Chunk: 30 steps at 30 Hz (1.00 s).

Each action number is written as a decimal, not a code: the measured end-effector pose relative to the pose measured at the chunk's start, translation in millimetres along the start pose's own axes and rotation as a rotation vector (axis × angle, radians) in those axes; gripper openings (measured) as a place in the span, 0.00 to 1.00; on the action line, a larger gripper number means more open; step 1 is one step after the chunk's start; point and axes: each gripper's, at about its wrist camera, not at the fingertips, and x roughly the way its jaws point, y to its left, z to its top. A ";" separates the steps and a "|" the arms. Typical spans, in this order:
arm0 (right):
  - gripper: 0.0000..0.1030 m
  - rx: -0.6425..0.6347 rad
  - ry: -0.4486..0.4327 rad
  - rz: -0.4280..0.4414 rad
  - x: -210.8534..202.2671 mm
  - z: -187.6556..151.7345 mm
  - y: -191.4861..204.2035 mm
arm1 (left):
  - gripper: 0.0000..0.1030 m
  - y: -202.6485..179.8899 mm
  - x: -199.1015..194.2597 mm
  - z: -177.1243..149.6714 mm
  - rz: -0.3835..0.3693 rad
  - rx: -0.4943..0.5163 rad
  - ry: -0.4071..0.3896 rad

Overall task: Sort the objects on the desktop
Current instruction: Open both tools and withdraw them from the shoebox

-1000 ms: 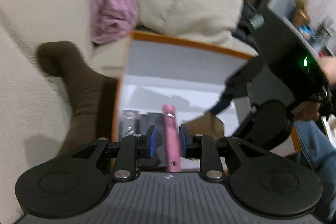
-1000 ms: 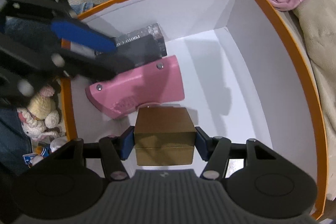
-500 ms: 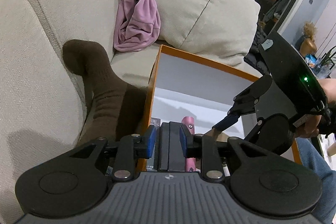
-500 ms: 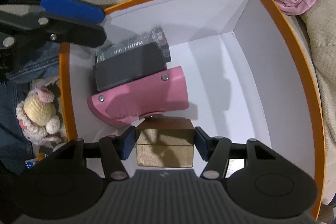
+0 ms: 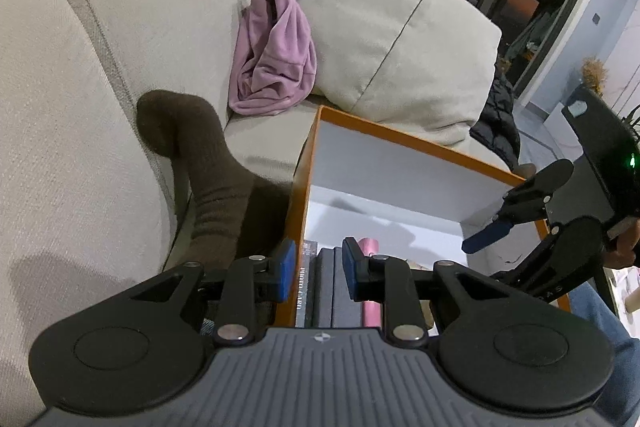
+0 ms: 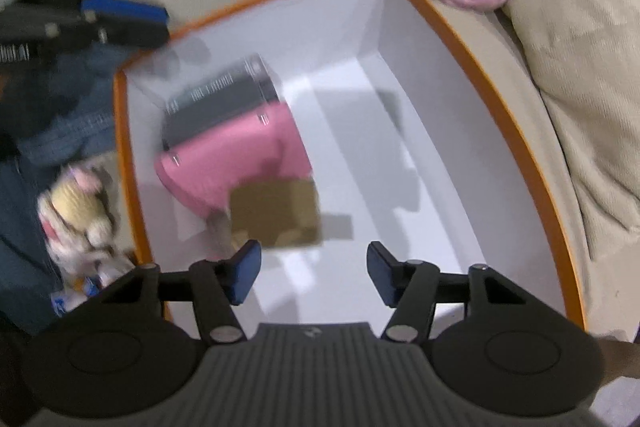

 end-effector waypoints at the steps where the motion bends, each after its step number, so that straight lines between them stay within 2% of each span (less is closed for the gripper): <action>1: 0.50 -0.009 0.011 -0.006 4.0 -0.8 -0.1 | 0.27 0.4 1.3 -0.3 0.000 -0.001 0.005; 5: 0.40 -0.070 0.042 -0.012 28.5 3.5 2.3 | 0.27 1.7 5.3 -2.0 0.004 0.000 0.024; 7: 0.30 -0.103 0.054 -0.006 35.3 5.1 5.3 | 0.27 2.3 7.6 -2.7 0.003 0.000 0.035; 10: 0.24 -0.169 0.054 -0.002 41.0 7.9 11.9 | 0.27 3.0 10.4 -4.1 -0.002 0.005 0.047; 19: 0.22 -0.275 0.056 0.024 45.0 11.5 28.4 | 0.27 4.0 11.0 -5.9 -0.004 0.004 0.049; 24: 0.20 -0.285 0.032 0.095 42.2 18.5 33.9 | 0.27 4.1 11.0 -6.5 -0.001 0.004 0.048; 30: 0.18 -0.291 0.050 0.088 47.9 17.8 33.0 | 0.27 4.5 10.9 -7.9 -0.002 0.000 0.047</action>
